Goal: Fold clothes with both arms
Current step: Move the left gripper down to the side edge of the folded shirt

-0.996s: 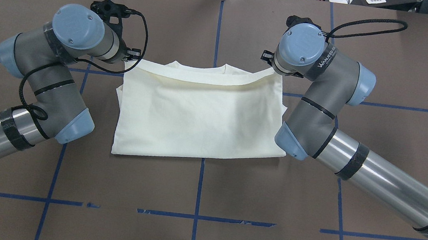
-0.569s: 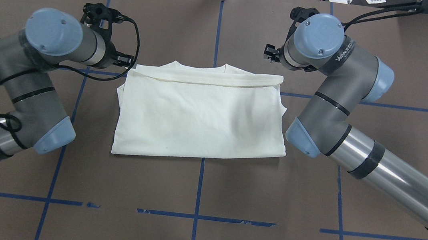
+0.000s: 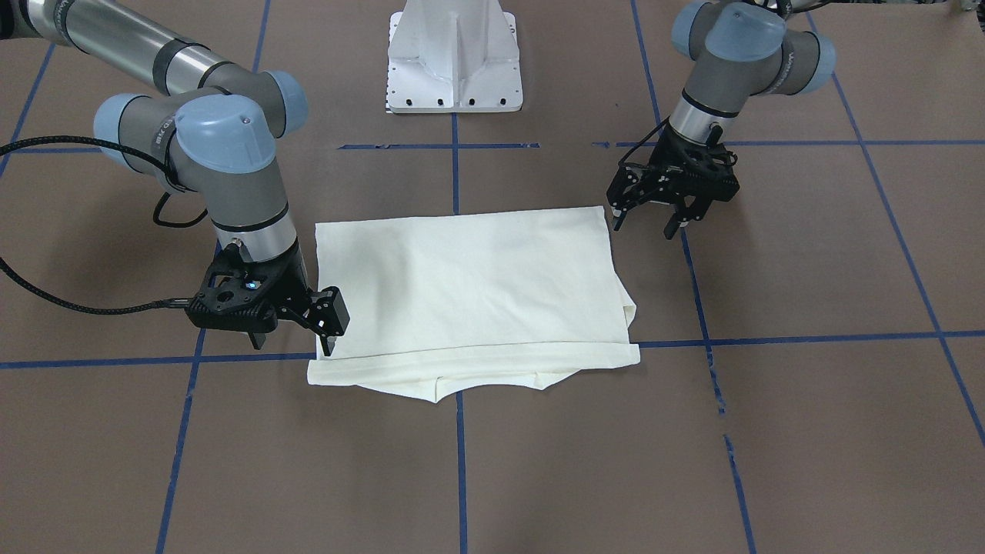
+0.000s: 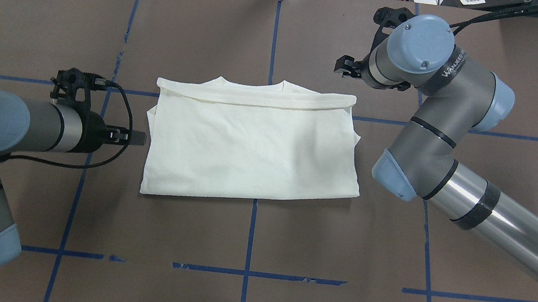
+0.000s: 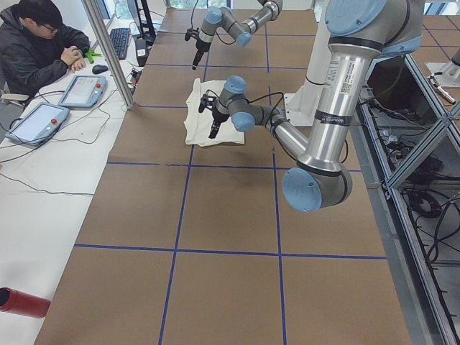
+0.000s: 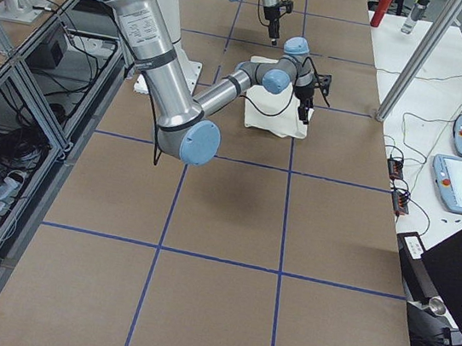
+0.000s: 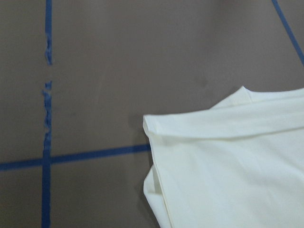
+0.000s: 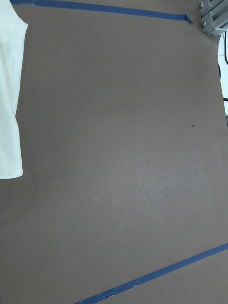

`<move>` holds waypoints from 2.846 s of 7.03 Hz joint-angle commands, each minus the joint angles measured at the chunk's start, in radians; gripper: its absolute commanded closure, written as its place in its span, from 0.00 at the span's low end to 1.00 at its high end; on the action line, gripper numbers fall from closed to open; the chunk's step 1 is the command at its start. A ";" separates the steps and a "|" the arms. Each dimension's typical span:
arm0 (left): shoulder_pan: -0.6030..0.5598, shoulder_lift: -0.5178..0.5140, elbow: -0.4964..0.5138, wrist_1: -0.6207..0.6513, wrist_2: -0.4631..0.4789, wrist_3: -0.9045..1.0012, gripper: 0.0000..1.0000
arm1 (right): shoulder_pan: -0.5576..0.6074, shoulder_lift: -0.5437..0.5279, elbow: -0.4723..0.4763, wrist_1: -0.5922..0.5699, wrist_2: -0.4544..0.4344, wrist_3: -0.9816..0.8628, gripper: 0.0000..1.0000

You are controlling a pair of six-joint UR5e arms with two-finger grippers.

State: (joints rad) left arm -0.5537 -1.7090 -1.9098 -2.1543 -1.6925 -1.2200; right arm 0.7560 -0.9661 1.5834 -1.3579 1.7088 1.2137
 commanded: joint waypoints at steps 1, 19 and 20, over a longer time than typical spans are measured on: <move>0.099 0.020 0.038 -0.050 0.091 -0.137 0.41 | 0.000 0.000 0.000 0.000 0.000 0.000 0.00; 0.132 0.025 0.037 -0.082 0.094 -0.057 1.00 | 0.000 -0.005 0.001 0.002 0.000 0.000 0.00; 0.045 0.022 0.060 -0.079 0.091 0.050 1.00 | 0.002 -0.005 0.000 0.002 0.000 0.000 0.00</move>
State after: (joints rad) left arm -0.4296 -1.6873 -1.8678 -2.2369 -1.5988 -1.2812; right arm 0.7566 -0.9711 1.5845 -1.3560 1.7089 1.2134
